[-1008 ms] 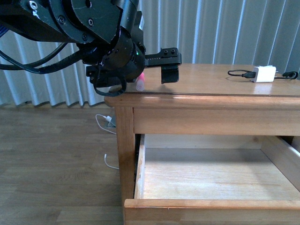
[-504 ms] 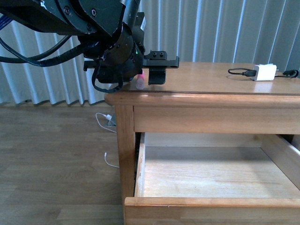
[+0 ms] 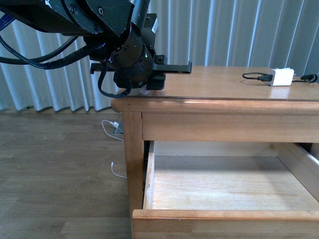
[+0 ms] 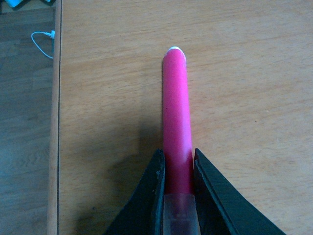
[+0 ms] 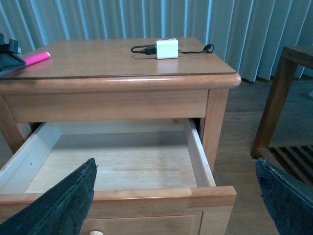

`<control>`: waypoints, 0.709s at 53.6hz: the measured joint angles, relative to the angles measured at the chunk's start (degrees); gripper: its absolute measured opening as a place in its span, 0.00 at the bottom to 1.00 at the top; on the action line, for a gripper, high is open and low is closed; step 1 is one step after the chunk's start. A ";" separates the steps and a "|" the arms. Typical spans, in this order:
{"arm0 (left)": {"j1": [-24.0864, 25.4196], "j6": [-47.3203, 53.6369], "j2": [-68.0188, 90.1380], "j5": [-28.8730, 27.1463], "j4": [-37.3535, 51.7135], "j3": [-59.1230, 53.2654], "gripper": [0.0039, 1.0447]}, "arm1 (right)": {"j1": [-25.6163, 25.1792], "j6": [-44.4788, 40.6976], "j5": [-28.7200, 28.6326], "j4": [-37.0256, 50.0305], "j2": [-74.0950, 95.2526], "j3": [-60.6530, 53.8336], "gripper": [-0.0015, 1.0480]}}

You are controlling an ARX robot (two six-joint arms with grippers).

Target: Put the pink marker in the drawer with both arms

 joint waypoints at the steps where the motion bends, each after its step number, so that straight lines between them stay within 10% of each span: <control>1: 0.02 0.00 -0.24 0.35 0.55 -0.46 0.14 | 0.00 0.00 0.00 0.00 0.00 0.00 0.92; 38: -5.79 12.22 -24.06 18.38 8.98 -30.95 0.14 | 0.00 0.00 0.00 0.00 0.00 0.00 0.92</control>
